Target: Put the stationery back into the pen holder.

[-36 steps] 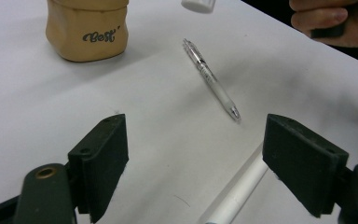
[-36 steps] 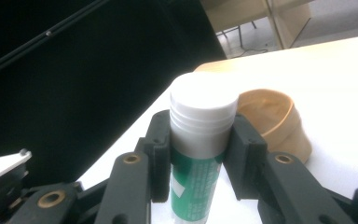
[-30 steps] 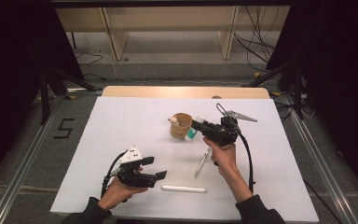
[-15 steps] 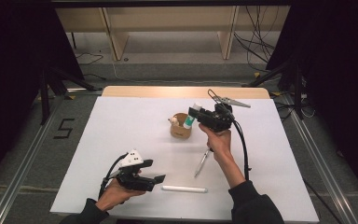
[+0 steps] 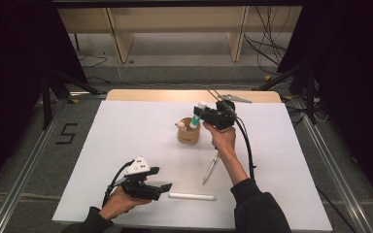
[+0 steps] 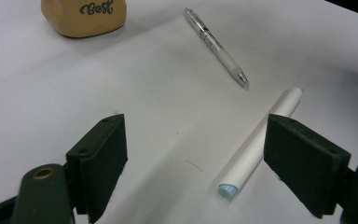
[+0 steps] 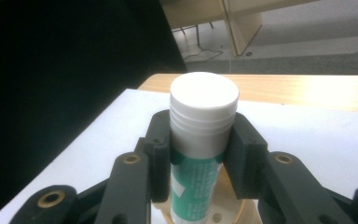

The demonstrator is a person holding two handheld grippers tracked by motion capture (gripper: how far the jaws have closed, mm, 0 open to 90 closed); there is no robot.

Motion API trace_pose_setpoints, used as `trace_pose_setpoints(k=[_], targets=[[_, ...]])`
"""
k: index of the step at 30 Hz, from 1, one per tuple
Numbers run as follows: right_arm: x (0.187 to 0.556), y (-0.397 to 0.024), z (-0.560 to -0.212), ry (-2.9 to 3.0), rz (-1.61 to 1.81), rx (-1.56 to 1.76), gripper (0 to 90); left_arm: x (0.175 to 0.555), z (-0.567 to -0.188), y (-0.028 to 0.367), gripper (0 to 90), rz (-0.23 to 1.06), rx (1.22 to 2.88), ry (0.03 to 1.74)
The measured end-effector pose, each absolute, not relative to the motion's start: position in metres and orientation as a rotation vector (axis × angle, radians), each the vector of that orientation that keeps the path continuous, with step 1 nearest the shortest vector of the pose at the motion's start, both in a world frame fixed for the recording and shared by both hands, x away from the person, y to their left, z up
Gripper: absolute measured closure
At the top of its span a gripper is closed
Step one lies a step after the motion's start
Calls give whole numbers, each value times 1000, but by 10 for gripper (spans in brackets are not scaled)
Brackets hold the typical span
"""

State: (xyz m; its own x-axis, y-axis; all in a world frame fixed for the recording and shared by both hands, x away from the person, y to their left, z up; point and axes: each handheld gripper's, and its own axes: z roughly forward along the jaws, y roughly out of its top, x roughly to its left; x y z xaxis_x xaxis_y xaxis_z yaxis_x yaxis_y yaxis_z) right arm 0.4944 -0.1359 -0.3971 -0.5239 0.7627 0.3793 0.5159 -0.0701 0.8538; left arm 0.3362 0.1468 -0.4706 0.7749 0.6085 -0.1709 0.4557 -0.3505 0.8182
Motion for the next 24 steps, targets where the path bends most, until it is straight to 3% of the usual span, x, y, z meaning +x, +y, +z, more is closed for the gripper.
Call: trace_pose_setpoints(k=[24], targets=[[514,-111,-402,2062,1454,1368,655,335,-472,143,211,197,2022,789]])
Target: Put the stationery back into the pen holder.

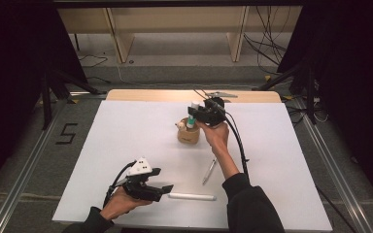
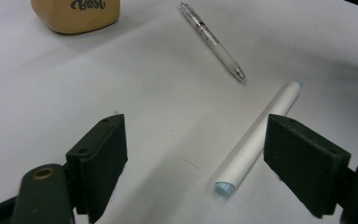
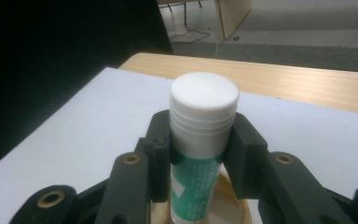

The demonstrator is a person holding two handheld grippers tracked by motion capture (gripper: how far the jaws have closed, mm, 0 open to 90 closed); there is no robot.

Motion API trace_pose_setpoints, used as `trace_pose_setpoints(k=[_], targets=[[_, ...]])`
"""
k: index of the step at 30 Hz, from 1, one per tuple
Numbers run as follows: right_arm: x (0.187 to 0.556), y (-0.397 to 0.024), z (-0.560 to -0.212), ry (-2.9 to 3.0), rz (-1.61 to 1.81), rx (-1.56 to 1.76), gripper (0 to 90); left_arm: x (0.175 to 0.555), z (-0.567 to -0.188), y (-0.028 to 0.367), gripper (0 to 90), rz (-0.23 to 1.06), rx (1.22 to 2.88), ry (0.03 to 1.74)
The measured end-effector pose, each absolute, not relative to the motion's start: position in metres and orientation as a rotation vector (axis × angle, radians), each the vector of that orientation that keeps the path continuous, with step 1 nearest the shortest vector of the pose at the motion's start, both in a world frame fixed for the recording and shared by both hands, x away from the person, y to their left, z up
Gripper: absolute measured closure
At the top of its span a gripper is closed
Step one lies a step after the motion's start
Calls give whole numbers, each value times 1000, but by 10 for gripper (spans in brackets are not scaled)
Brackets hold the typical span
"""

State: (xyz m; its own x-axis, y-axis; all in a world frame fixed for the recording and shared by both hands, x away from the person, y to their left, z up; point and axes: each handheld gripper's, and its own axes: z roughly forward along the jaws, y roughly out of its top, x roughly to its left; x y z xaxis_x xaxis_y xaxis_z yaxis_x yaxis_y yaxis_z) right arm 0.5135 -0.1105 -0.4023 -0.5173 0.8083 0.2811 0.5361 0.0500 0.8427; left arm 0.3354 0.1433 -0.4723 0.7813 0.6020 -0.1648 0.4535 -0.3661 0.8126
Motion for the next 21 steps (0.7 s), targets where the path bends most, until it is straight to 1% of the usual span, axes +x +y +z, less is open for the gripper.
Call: trace_pose_setpoints(k=[21], targets=[[522,-102,-417,2099,1378,1376,654,336,-473,142,212,188,2035,784]])
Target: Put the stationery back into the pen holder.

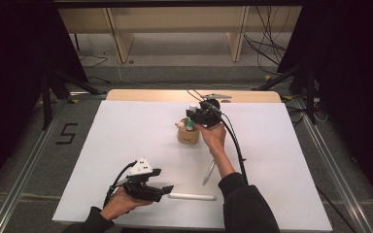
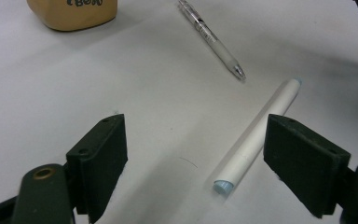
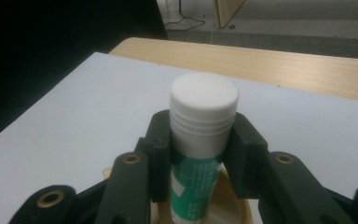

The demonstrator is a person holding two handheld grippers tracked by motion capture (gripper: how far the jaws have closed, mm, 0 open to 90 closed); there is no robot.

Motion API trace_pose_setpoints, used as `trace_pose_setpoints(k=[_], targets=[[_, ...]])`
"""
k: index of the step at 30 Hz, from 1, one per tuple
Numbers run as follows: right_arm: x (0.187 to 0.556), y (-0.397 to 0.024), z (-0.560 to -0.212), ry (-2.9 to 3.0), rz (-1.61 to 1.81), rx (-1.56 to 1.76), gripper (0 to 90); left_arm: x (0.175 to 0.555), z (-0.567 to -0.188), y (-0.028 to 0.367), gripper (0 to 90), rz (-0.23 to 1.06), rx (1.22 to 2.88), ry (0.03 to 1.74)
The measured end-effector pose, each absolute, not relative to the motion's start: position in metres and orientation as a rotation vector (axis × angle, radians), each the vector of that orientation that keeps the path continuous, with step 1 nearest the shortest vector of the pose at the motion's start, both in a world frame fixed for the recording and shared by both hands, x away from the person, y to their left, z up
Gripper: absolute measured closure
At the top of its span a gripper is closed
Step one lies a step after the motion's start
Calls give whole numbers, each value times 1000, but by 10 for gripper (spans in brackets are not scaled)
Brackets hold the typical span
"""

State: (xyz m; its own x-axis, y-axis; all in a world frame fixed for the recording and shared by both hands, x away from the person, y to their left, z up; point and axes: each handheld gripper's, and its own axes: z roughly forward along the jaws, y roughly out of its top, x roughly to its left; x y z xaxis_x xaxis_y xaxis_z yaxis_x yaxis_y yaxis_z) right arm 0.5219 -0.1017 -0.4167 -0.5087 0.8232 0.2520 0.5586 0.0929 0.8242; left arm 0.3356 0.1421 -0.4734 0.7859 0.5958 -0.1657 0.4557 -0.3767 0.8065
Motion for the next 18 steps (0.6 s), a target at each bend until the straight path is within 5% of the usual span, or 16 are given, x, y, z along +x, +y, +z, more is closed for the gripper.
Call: trace_pose_setpoints(k=[13,18], targets=[[524,-98,-422,2143,1343,1364,643,336,-474,141,214,190,2042,782],[523,-100,-418,2132,1389,1377,539,336,-474,141,214,187,2045,782]])
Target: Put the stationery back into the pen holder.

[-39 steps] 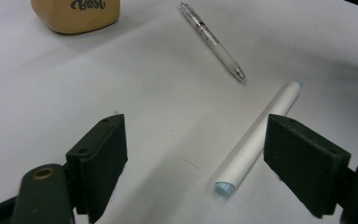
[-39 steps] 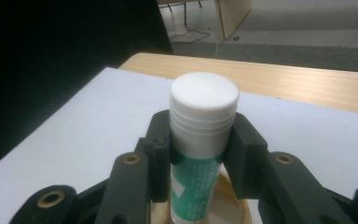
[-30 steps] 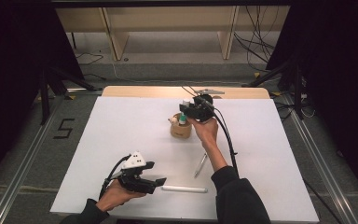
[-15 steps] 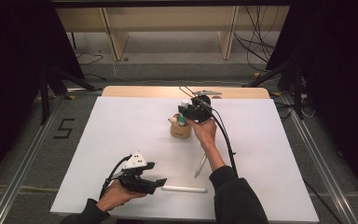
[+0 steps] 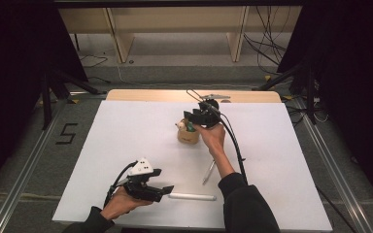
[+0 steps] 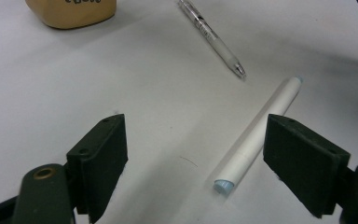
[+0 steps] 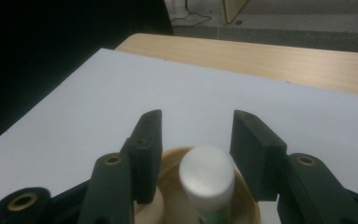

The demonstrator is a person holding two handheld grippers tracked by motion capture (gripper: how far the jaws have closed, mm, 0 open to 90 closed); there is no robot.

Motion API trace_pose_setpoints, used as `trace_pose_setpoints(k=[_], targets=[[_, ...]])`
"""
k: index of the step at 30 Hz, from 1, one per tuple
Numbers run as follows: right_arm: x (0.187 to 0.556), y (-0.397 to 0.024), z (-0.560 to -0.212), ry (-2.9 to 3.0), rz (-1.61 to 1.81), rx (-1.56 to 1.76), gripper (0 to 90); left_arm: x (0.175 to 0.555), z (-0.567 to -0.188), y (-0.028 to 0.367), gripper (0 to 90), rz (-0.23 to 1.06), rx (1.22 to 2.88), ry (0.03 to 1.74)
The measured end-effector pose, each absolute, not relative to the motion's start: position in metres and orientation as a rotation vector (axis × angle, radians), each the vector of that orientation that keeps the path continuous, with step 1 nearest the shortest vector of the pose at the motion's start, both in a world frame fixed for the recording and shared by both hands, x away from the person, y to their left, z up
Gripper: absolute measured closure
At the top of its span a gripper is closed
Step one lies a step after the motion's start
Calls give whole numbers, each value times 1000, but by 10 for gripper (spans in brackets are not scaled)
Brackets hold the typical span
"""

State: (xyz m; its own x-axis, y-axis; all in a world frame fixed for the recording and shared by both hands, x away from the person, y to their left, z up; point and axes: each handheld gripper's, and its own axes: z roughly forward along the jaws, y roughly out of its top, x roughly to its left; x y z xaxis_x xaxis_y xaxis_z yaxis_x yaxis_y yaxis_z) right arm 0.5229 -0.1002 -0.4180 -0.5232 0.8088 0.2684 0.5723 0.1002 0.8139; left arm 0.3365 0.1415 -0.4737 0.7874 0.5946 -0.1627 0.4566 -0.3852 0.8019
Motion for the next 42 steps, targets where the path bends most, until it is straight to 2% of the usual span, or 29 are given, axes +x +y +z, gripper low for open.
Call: trace_pose_setpoints(k=[8,13,25,42], targets=[[518,-109,-406,2127,1435,1373,395,336,-474,141,214,186,2044,786],[513,-116,-400,2141,1418,1334,351,337,-474,141,213,187,2045,785],[478,-154,-393,2118,1525,1300,303,336,-475,141,214,189,2049,786],[404,-212,-415,2105,1501,1212,265,338,-476,136,213,170,2070,761]])
